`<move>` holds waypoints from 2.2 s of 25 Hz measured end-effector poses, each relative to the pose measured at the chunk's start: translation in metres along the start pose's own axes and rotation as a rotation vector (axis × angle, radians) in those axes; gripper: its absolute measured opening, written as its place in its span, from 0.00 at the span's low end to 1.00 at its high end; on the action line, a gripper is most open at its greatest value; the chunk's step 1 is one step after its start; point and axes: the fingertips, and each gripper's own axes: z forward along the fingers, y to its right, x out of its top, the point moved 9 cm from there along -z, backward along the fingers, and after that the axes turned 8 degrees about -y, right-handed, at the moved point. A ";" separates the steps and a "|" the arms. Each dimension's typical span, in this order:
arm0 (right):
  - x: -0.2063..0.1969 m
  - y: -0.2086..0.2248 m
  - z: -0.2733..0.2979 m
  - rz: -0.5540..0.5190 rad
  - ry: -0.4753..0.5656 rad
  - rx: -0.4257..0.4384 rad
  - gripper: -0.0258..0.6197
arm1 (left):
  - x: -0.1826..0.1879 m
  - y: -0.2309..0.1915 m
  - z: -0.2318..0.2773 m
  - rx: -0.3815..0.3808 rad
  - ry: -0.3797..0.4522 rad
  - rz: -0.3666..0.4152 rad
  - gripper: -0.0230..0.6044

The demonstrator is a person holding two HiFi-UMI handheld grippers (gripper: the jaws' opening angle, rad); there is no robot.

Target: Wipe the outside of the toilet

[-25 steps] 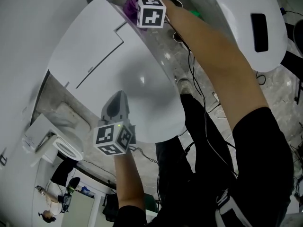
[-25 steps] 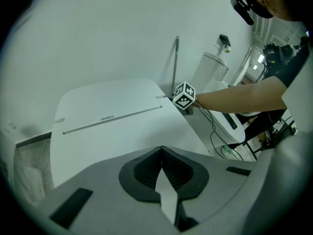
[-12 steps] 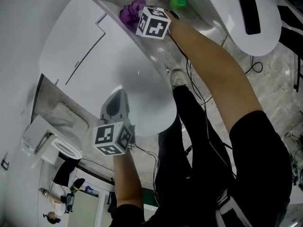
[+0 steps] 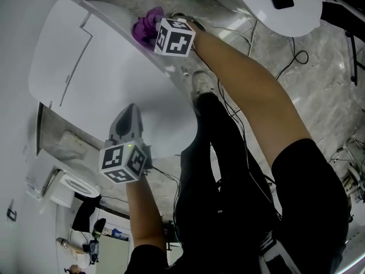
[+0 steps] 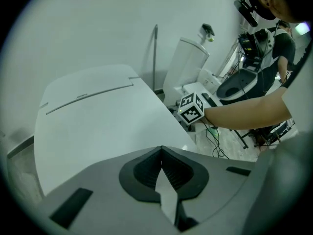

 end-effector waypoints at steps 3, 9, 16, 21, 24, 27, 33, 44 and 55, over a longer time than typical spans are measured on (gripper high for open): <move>-0.016 -0.022 -0.011 0.031 0.012 -0.011 0.14 | -0.010 0.005 0.004 -0.019 -0.004 0.018 0.05; -0.040 -0.063 -0.026 0.095 0.060 -0.065 0.14 | -0.032 0.024 0.008 -0.063 -0.016 0.075 0.05; -0.067 -0.107 -0.043 0.164 0.104 -0.120 0.14 | -0.056 0.037 0.008 -0.104 -0.027 0.151 0.05; -0.090 -0.142 -0.053 0.228 0.108 -0.155 0.14 | -0.077 0.045 0.003 -0.130 -0.048 0.210 0.05; -0.102 -0.163 -0.058 0.267 0.124 -0.173 0.14 | -0.089 0.052 0.001 -0.145 -0.059 0.236 0.05; -0.112 -0.181 -0.065 0.291 0.140 -0.197 0.14 | -0.098 0.059 0.001 -0.161 -0.069 0.260 0.05; -0.128 -0.217 -0.078 0.298 0.164 -0.206 0.14 | -0.121 0.077 0.001 -0.172 -0.079 0.274 0.05; -0.154 -0.262 -0.093 0.183 0.113 -0.083 0.14 | -0.181 0.115 -0.013 -0.133 -0.022 0.167 0.05; -0.165 -0.323 -0.107 0.069 0.046 -0.035 0.14 | -0.266 0.151 -0.035 -0.051 0.055 -0.097 0.05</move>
